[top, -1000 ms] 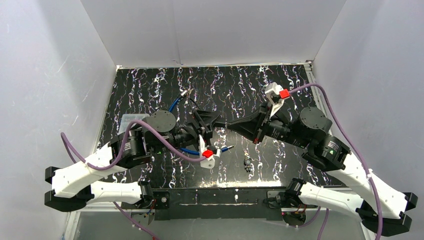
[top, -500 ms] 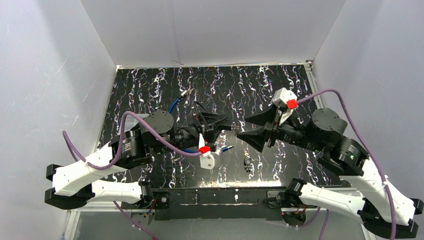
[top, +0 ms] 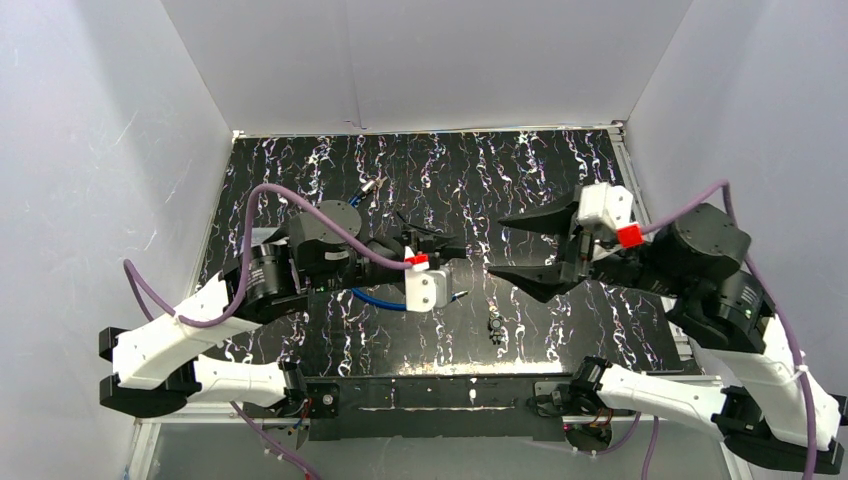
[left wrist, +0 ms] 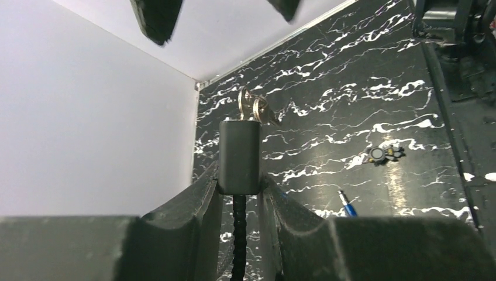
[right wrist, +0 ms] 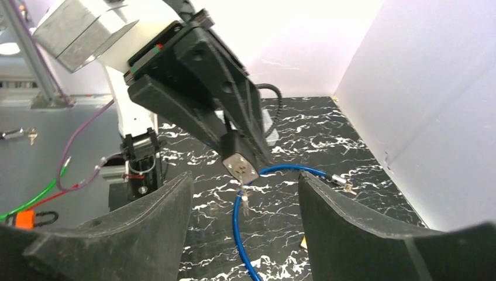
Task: Unlock with the key
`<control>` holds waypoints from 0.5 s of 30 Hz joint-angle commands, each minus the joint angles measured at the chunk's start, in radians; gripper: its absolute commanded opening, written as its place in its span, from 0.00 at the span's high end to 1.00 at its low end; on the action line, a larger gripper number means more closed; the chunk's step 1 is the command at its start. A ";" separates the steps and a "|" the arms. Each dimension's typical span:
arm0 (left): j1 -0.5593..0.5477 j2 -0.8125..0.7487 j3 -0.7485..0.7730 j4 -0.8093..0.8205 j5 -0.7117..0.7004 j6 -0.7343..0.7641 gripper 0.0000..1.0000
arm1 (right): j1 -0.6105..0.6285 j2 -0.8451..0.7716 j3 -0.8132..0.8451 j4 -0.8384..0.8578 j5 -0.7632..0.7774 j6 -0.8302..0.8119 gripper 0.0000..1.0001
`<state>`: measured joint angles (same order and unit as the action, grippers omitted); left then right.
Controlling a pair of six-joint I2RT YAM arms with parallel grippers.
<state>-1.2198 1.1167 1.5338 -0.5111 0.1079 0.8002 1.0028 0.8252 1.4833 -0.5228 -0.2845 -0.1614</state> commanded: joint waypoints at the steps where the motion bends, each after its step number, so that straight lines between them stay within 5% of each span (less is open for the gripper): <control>1: 0.038 0.021 0.083 -0.054 0.094 -0.111 1.00 | 0.058 0.041 -0.010 0.060 -0.061 -0.045 0.29; 9: 0.040 0.045 0.112 -0.062 0.119 -0.122 1.00 | 0.151 0.088 -0.029 0.040 0.035 -0.138 0.37; 15: 0.040 0.050 0.128 -0.069 0.150 -0.123 1.00 | 0.178 0.103 -0.027 0.016 0.108 -0.161 0.78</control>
<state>-1.1844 1.1708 1.6076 -0.6059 0.2236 0.6906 1.1609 0.9283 1.4555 -0.5186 -0.2238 -0.2975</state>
